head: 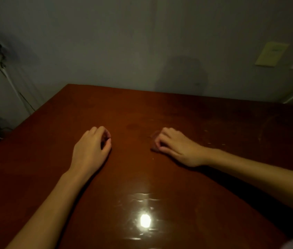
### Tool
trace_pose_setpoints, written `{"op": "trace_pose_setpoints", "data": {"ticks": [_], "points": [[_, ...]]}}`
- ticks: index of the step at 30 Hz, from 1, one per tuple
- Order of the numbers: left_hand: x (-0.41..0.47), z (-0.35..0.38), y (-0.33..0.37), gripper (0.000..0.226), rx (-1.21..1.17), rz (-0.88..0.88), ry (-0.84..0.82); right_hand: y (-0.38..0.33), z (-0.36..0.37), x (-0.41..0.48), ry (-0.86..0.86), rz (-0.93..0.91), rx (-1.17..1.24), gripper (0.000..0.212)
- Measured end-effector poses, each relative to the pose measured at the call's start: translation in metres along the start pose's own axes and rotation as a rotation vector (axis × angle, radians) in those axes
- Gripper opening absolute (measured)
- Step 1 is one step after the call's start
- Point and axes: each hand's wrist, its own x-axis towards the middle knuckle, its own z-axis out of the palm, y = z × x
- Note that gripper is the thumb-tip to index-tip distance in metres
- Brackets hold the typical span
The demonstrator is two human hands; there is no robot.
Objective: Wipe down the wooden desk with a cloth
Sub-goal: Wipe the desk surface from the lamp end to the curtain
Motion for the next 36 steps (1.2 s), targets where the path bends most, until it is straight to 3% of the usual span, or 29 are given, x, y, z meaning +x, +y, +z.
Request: {"op": "trace_pose_setpoints", "data": {"ticks": [4,8,11,16,18,20,25,27,30,36], "points": [[0.001,0.0,0.002,0.007,0.01,-0.004,0.004,0.088,-0.018,-0.02,0.093,0.362,-0.118,0.026],[0.002,0.0,0.004,0.006,0.038,-0.008,0.005,0.141,-0.023,0.02,0.152,0.684,-0.132,0.024],[0.0,-0.001,0.003,0.006,0.027,-0.003,0.006,0.123,-0.015,0.051,0.163,0.662,-0.1,0.026],[-0.001,0.0,0.001,0.01,0.011,-0.008,0.0,0.022,-0.001,-0.002,0.081,0.183,-0.038,0.014],[-0.002,0.0,0.0,0.012,0.006,-0.01,-0.002,0.011,-0.007,-0.042,0.022,0.095,0.007,0.016],[-0.003,-0.001,0.003,0.012,0.007,-0.011,0.007,0.036,-0.018,-0.065,0.037,0.186,-0.022,0.023],[-0.007,-0.004,0.011,0.012,0.029,-0.005,0.005,0.13,-0.033,-0.044,0.116,0.673,-0.114,0.024],[-0.009,-0.008,0.016,0.015,0.037,-0.015,-0.041,0.136,-0.031,-0.017,0.126,0.74,-0.116,0.027],[-0.018,-0.01,0.027,0.02,0.059,0.017,-0.091,0.1,-0.02,0.015,0.132,0.641,-0.073,0.027],[-0.042,-0.01,0.042,0.019,0.049,0.098,-0.071,-0.017,-0.001,-0.053,-0.018,0.013,0.02,0.013]]}}
